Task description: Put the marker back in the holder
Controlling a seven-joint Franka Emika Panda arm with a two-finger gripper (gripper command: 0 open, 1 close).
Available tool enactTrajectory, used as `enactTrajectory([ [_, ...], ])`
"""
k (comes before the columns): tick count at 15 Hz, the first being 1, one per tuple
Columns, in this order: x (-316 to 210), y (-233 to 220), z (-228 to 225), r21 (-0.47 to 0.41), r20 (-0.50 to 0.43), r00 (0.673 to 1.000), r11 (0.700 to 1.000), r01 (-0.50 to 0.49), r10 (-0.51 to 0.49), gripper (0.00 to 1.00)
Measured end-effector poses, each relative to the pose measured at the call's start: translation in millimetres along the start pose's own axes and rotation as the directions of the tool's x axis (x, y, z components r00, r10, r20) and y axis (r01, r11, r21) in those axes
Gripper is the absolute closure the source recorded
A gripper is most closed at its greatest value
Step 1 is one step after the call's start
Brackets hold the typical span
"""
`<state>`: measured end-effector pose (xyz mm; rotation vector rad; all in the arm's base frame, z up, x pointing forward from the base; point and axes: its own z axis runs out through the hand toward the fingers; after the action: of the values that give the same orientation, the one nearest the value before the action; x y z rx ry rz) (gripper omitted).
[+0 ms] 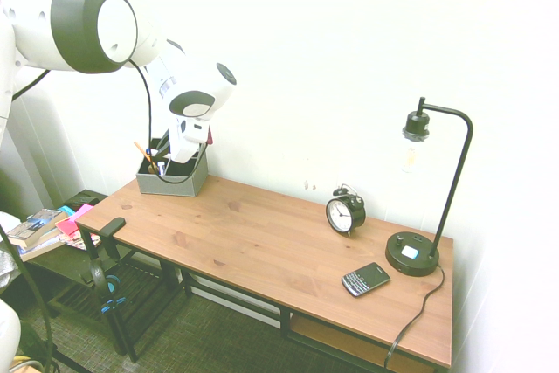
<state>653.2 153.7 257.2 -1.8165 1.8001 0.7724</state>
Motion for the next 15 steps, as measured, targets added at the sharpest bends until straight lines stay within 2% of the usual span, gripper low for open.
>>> enactTrajectory([
  [1, 1, 0, 1, -0.001, 0.02, 1.0, 1.0, 0.012, -0.012, 0.0],
  [3, 8, -1, 7, -0.012, 0.048, 0.999, 1.0, 0.023, -0.023, 0.0],
  [13, 26, 1, 22, -0.034, 0.038, 0.999, 0.999, 0.01, -0.009, 0.0],
  [15, 20, 0, 18, -0.033, 0.024, 0.998, 0.998, 0.057, -0.056, 0.0],
])
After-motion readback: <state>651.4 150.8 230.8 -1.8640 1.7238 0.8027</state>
